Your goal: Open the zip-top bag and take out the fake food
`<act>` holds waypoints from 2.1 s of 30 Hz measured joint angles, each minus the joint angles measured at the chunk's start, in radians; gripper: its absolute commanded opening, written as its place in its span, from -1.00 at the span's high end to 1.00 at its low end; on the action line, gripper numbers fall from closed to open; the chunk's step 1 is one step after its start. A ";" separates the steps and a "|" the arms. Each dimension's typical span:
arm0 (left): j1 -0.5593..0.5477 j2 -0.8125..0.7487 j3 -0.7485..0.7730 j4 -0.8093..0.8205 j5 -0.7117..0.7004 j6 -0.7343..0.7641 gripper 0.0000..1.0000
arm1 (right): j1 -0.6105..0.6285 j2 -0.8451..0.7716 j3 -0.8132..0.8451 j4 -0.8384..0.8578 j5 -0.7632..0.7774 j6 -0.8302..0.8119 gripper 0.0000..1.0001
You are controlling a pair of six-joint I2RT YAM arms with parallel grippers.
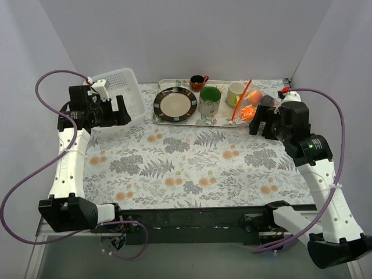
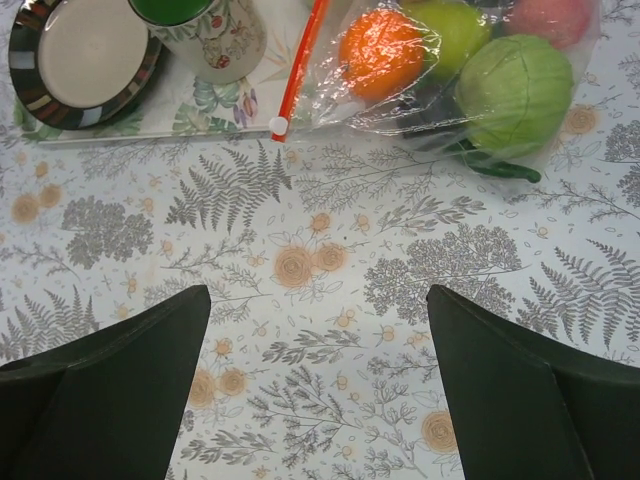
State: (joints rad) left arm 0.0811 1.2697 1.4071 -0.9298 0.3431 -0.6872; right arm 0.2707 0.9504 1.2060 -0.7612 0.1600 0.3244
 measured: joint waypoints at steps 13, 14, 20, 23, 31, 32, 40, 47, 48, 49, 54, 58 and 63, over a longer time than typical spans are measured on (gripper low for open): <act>-0.005 0.193 -0.125 0.264 -0.065 0.103 -0.96 | 0.014 0.253 -0.051 0.142 0.050 0.007 -0.97; -0.006 0.211 -0.125 0.282 -0.070 0.111 -0.96 | 0.025 0.291 -0.041 0.153 0.062 0.011 -0.97; -0.019 0.360 -0.095 0.362 -0.090 0.176 -0.96 | 0.098 0.515 0.075 0.214 0.194 0.020 -0.97; -0.021 0.418 -0.061 0.381 -0.093 0.212 -0.96 | 0.105 0.589 0.120 0.247 0.254 0.026 -0.94; -0.024 0.446 -0.032 0.411 -0.080 0.309 -0.96 | 0.103 0.784 0.227 0.303 0.410 0.040 -0.79; -0.024 0.446 -0.032 0.413 -0.079 0.317 -0.96 | 0.103 0.808 0.238 0.307 0.423 0.042 -0.77; -0.031 0.489 -0.036 0.472 -0.074 0.333 -0.96 | 0.103 0.914 0.269 0.321 0.460 0.074 -0.57; -0.035 0.511 -0.039 0.533 -0.074 0.341 -0.96 | 0.103 0.950 0.270 0.337 0.467 0.092 -0.22; -0.035 0.523 -0.039 0.539 -0.083 0.348 -0.96 | 0.103 0.956 0.270 0.339 0.467 0.093 -0.22; -0.035 0.533 -0.039 0.540 -0.085 0.351 -0.97 | 0.103 0.962 0.270 0.339 0.466 0.093 -0.23; -0.031 0.552 -0.059 0.483 -0.064 0.388 -0.96 | 0.103 0.971 0.270 0.340 0.465 0.092 -0.39; -0.032 0.494 -0.087 0.414 0.000 0.441 -0.96 | 0.103 0.971 0.270 0.344 0.466 0.088 -0.25; -0.033 0.354 -0.106 0.344 0.058 0.485 -0.96 | 0.103 0.972 0.269 0.346 0.470 0.081 0.13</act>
State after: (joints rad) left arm 0.0479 1.6234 1.3014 -0.5858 0.4015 -0.2024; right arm 0.3733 1.9221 1.4754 -0.4149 0.6304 0.4057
